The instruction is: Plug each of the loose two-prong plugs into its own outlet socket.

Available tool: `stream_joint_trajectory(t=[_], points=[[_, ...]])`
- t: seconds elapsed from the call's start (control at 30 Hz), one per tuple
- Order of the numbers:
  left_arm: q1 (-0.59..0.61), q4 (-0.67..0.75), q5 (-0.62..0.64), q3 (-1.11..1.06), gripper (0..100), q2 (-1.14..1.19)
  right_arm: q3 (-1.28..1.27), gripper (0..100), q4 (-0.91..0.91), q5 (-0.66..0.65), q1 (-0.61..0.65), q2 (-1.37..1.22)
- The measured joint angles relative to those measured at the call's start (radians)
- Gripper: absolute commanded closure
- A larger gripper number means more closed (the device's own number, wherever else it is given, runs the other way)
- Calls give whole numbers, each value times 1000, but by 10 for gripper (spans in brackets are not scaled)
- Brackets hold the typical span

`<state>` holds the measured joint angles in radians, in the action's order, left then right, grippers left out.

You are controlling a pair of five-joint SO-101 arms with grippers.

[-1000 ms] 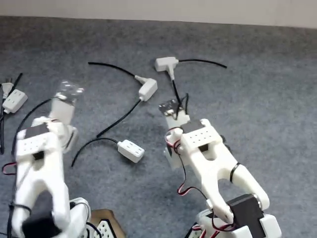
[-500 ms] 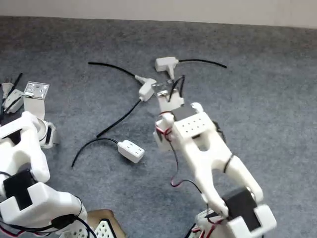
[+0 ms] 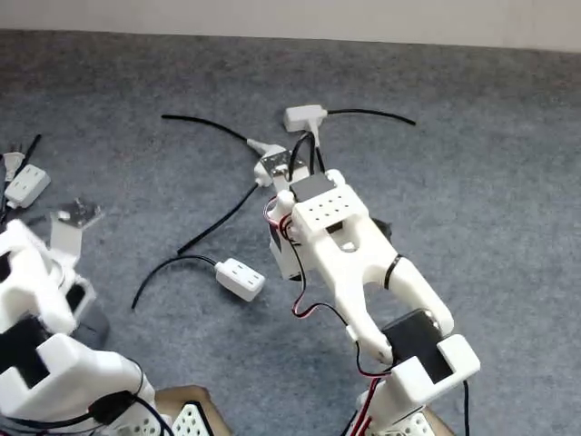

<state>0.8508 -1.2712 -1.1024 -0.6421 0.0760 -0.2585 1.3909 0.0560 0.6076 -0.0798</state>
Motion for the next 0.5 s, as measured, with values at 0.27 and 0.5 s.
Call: stream_joint_trajectory(t=[0.27,0.5], points=[[75,180,94,64,797,3,0,409,3,-17,0,0],[87,528,365,278,797,6,-3,409,3,-23,-5,0]])
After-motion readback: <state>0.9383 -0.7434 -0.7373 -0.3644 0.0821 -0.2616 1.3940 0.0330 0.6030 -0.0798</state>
